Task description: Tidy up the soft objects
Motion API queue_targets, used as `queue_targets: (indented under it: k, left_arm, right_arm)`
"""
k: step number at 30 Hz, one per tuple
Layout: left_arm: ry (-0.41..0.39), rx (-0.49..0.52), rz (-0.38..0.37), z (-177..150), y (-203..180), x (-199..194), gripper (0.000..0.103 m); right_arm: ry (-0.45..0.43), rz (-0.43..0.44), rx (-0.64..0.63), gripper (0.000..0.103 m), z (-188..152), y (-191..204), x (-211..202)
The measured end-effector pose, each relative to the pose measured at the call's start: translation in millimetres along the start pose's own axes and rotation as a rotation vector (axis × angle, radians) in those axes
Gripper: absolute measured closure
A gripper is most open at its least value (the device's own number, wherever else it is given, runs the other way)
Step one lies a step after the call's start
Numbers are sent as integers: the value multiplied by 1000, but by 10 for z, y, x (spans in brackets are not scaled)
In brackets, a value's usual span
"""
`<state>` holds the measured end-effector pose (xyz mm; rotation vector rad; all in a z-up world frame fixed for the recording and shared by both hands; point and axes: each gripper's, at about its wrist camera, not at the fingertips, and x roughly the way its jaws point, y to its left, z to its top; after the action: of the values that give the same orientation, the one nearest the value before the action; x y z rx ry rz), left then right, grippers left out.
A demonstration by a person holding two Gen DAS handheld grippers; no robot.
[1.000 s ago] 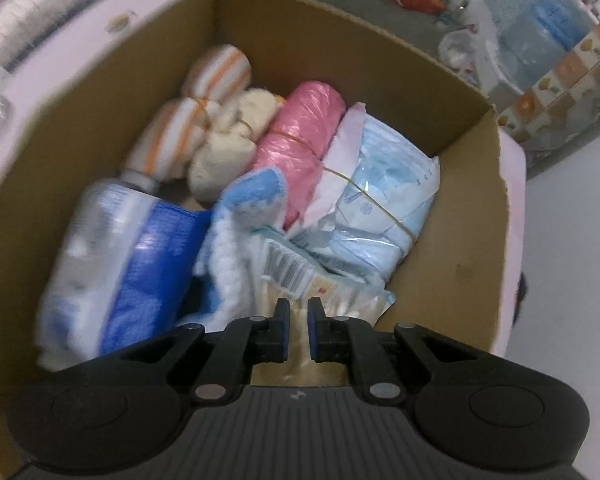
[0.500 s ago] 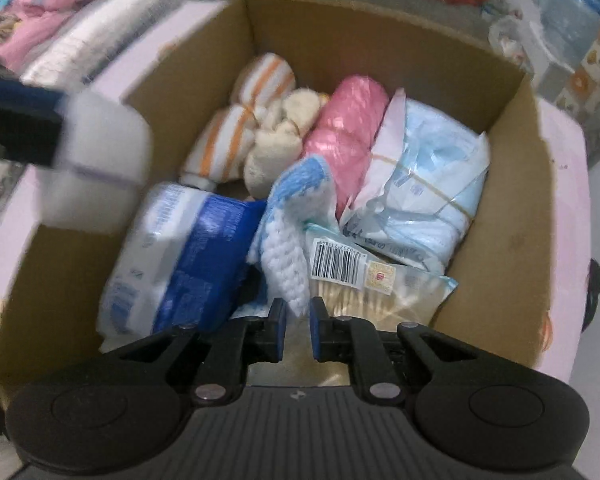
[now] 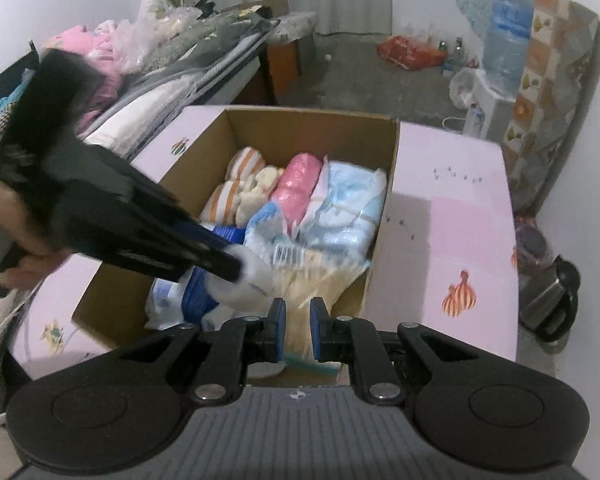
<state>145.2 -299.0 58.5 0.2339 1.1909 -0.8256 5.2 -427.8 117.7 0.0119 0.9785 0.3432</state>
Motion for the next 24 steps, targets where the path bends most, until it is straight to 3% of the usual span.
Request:
queue_targets:
  k: [3,5,8,9,11,12,15,20,24]
  left_arm:
    - [121,13,-76,-7,-2,150,87]
    - [199,45,-51,-34,-14,207,82]
    - [228,46,-51,-43,-2,138,61]
    - [218,45,-44,-33,-6,71,61]
    - [127,72,-24,-15,-35,-97,75]
    - [97,82,-32,-5,-50,-135,90]
    - [133,53,-62,-16,-45,17,91]
    - [265,103,-69,-174,-175,509,92]
    - [199,94,-74,-227,-154,329,91]
  right_arm:
    - [12,25,-28,80,-112,38,51]
    - [12,47,-54,80,-136,69,81]
    - [7,87,-66,80,-141,85,127]
    - [3,102,-66,80,-141,86,127]
    - [-7,114,-65,80,-151,86,128]
    - [-11,120,-66,80,-156,81,127]
    - [-13,131,-56,80,-163,55,142]
    - [16,142,-43,80,-203,54,219]
    - [28,150,-51,80,-209,129,233]
